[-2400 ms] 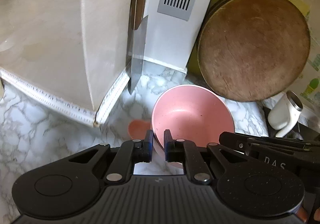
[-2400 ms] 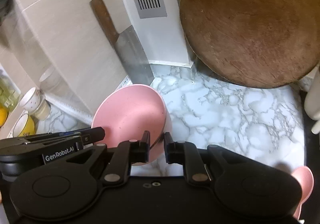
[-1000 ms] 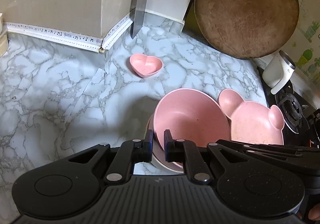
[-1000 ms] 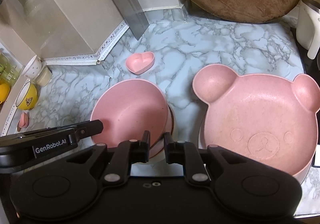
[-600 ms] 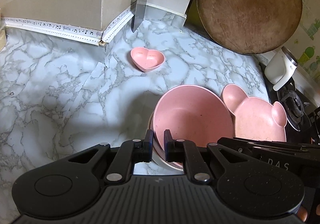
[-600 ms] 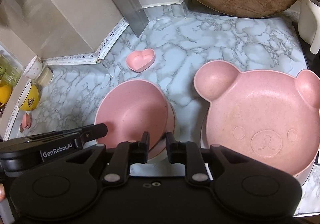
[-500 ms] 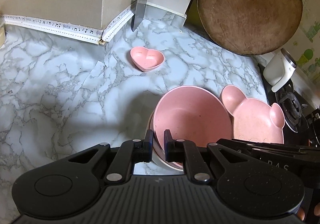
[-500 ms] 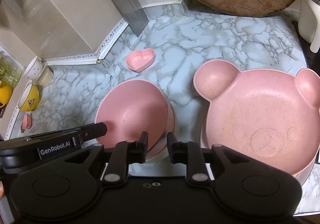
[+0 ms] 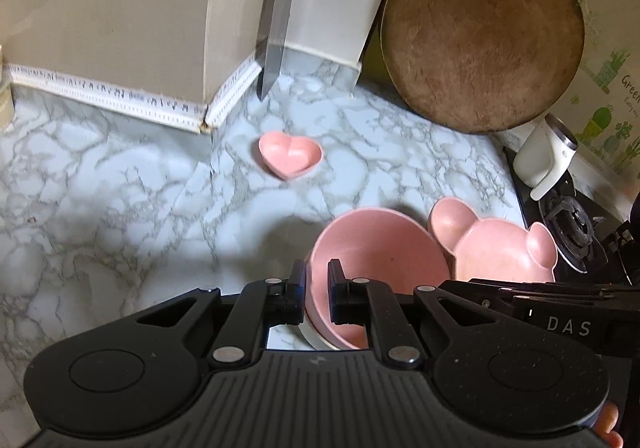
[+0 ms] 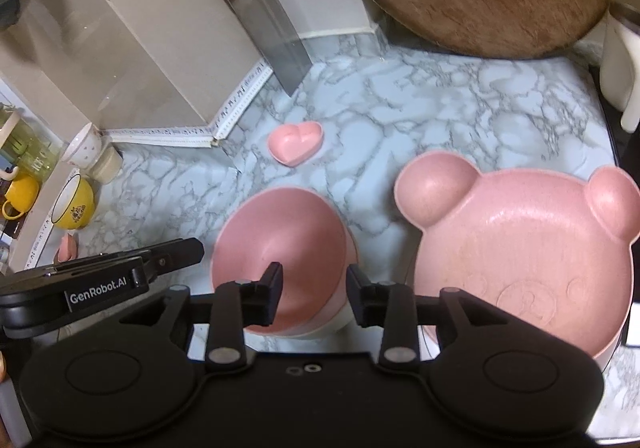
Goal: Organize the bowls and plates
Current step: 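Lower the pink bowl into the cream bowl and open both grippers, then move both grippers to the small pink heart-shaped dish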
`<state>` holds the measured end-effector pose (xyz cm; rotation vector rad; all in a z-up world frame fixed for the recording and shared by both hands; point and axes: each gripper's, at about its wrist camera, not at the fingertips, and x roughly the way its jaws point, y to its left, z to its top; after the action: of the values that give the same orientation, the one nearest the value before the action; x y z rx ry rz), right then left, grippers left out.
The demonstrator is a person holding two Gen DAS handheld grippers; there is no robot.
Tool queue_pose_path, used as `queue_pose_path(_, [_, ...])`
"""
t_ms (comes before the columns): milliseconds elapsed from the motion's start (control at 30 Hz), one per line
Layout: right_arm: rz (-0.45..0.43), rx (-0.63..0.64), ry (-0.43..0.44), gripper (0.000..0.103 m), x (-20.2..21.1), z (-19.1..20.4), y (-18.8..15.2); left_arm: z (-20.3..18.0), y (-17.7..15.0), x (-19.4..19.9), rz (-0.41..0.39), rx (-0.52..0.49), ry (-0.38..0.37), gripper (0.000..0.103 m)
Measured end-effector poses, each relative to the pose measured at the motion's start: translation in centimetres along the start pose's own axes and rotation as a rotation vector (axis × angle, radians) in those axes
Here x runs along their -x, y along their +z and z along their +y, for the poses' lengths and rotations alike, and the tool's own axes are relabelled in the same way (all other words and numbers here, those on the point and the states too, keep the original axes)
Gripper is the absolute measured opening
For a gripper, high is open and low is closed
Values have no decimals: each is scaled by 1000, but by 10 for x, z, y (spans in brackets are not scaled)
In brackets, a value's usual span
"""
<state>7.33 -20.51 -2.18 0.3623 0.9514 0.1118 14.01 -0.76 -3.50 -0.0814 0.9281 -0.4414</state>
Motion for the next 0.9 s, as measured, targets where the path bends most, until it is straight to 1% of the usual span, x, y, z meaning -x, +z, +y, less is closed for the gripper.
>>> queue_pose_path(100, [-21, 27, 6, 43, 6, 5, 8, -1, 5, 5, -23, -21, 14, 10])
queue_pose_path(167, [-42, 42, 4, 55, 9, 7, 15, -1, 10, 7, -35, -29, 24, 10])
queue_pose_path(233, [-54, 49, 9, 60, 11, 9, 23, 0, 16, 8, -44, -30, 32, 10])
queue_pose_path(400, [-74, 82, 31, 70, 11, 12, 44, 3, 33, 10, -80, -45, 42, 11])
queue_pose_path(467, [-82, 77, 36, 77, 10, 11, 53, 4, 40, 10, -95, -48, 46, 11])
queue_pose_path(567, [-79, 74, 49, 78, 6, 10, 66, 6, 49, 9, -103, -44, 53, 12])
queue_pose_path(633, [-79, 77, 53, 79, 4, 10, 71, 8, 54, 4, -100, -40, 59, 14])
queue_pose_path(700, [-73, 72, 64, 80, 0, 9, 78, 12, 58, -2, -97, -29, 76, 24])
queue_pose_path(733, [-69, 66, 66, 80, -3, 9, 81, 14, 60, -4, -96, -21, 75, 26])
queue_pose_path(833, [-62, 44, 69, 80, -14, 5, 90, 19, 65, -14, -88, 0, 80, 39])
queue_pose_path(900, [-52, 26, 69, 80, -23, 3, 95, 22, 67, -20, -86, 14, 86, 62])
